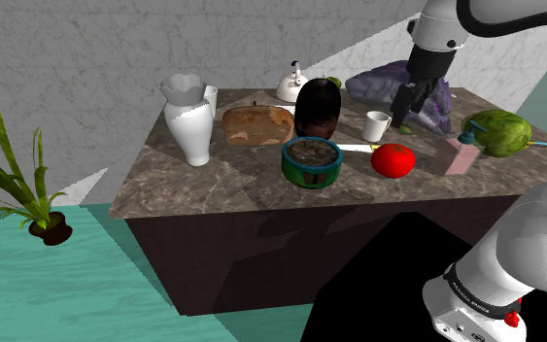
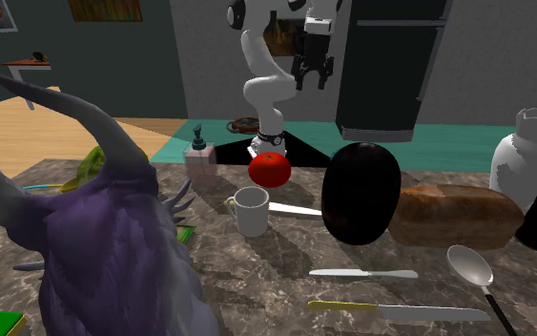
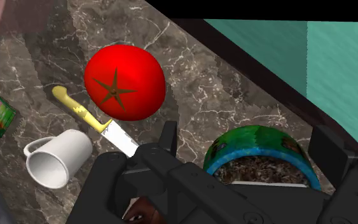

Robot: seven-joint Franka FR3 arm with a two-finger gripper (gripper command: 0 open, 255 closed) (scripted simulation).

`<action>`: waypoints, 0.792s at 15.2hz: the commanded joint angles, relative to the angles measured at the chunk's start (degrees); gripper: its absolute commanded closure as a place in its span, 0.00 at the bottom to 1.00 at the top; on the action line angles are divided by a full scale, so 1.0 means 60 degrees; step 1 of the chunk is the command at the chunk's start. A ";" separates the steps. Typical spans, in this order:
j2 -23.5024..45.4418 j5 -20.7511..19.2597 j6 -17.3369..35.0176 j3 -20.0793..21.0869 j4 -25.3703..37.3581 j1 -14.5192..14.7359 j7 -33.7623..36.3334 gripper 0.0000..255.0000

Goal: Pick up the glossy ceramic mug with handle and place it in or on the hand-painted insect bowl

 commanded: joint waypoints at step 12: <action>0.2809 -0.0706 0.2672 -0.1844 0.0447 -0.0560 -0.1608 0.00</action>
